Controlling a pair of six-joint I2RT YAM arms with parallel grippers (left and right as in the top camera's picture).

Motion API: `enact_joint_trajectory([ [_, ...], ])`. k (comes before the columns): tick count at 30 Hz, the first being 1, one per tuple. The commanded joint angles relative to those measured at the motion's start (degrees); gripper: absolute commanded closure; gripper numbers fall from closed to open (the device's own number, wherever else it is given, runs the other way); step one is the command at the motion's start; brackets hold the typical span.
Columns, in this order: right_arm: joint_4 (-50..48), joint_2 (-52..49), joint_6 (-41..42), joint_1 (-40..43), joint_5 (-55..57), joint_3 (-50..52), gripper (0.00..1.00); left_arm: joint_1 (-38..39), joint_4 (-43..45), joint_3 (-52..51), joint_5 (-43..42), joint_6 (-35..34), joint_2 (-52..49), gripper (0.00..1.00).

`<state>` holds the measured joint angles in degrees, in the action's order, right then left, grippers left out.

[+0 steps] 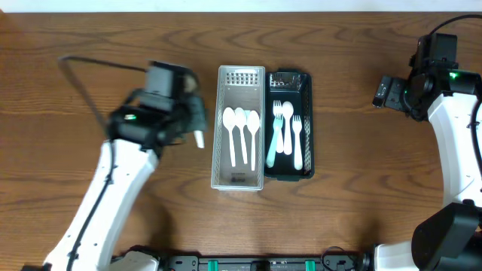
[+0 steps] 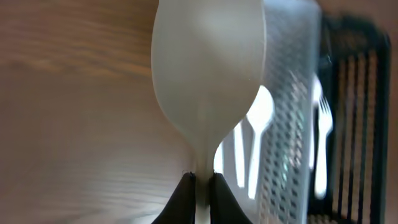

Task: Pack container
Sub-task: 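Carry the spoon into the silver basket and release it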

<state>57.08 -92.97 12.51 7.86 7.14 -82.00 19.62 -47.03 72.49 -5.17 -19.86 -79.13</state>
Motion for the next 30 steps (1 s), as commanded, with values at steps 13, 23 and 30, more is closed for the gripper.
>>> enact_joint_trajectory([
  [13,-0.79,-0.31,-0.81,0.11,0.35,0.04,0.01,10.71,2.78,0.13,2.16,7.56,-17.38,0.88],
  [23,-2.60,-0.24,-2.40,-1.09,-0.33,-0.22,0.01,9.75,3.06,8.92,5.92,8.76,-11.61,0.19],
  [30,-16.59,-0.24,-7.43,-6.27,-0.31,-0.48,0.01,1.46,9.99,12.50,19.41,8.92,-8.37,0.02],
])
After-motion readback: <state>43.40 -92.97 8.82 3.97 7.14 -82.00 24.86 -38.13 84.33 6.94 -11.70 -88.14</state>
